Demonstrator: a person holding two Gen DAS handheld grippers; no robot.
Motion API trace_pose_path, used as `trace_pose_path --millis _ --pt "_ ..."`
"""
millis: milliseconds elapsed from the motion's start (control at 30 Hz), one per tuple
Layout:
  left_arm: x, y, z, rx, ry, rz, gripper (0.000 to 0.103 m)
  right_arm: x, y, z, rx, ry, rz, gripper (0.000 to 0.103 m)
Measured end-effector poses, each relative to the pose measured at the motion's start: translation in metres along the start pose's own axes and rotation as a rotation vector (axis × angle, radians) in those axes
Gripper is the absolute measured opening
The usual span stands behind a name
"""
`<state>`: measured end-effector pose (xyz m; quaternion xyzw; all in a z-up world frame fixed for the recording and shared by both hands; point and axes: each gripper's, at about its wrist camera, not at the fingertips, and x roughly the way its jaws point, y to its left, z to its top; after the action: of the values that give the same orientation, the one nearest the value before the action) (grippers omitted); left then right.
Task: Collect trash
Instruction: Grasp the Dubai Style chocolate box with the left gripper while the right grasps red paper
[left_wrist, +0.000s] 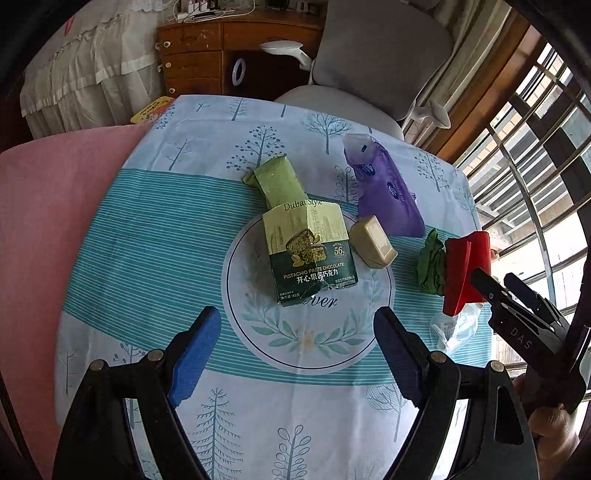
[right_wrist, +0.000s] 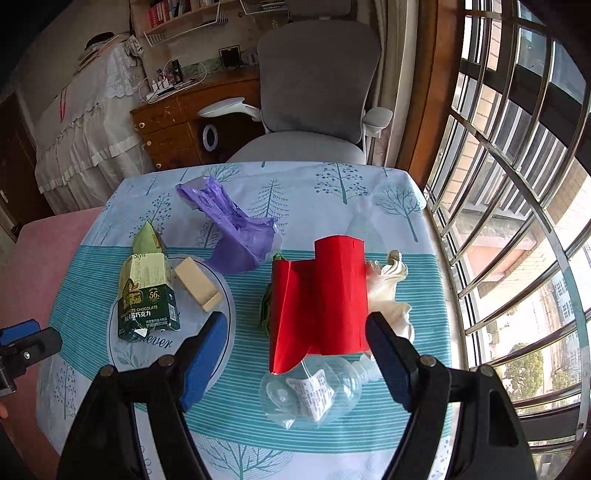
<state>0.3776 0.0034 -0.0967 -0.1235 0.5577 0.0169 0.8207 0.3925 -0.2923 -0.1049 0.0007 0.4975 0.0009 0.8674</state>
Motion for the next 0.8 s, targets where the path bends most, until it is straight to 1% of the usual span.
trace_pose_path --millis 67,133,167,200,267,333,433,500,600,633,733,800 --pt "0.017 0.002 0.008 -0.030 0.035 0.002 0.083 0.015 0.000 0.006 -0.014 0.022 -0.011 0.078" --pt "0.033 0.003 0.015 -0.051 0.061 0.009 0.083 0.026 -0.002 0.008 -0.027 0.035 -0.003 0.077" --pt "0.041 0.004 0.018 -0.057 0.074 0.013 0.083 0.030 -0.002 0.007 -0.035 0.039 -0.004 0.075" --pt "0.049 0.003 0.020 -0.060 0.089 0.013 0.083 0.033 -0.003 0.005 -0.041 0.043 -0.002 0.070" --pt "0.063 0.002 0.025 -0.066 0.127 0.004 0.083 0.038 -0.008 0.001 -0.031 0.062 0.024 0.036" --pt "0.077 0.001 0.030 -0.075 0.172 -0.013 0.083 0.042 -0.014 0.000 -0.010 0.076 0.055 0.031" --pt "0.093 -0.004 0.036 -0.079 0.217 -0.039 0.083 0.043 -0.021 -0.003 0.008 0.076 0.096 0.016" --pt "0.098 -0.008 0.039 -0.080 0.219 -0.038 0.083 0.043 -0.023 -0.004 0.008 0.073 0.118 0.016" --pt "0.105 -0.015 0.045 -0.082 0.219 -0.010 0.083 0.042 -0.023 -0.004 0.003 0.073 0.143 0.015" --pt "0.109 -0.017 0.046 -0.082 0.222 -0.001 0.083 0.042 -0.023 -0.004 0.002 0.073 0.150 0.012" --pt "0.120 -0.024 0.051 -0.075 0.232 0.035 0.083 0.041 -0.022 -0.003 -0.001 0.071 0.168 0.010" --pt "0.127 -0.030 0.053 -0.068 0.234 0.053 0.085 0.040 -0.021 -0.005 -0.002 0.070 0.182 0.005"
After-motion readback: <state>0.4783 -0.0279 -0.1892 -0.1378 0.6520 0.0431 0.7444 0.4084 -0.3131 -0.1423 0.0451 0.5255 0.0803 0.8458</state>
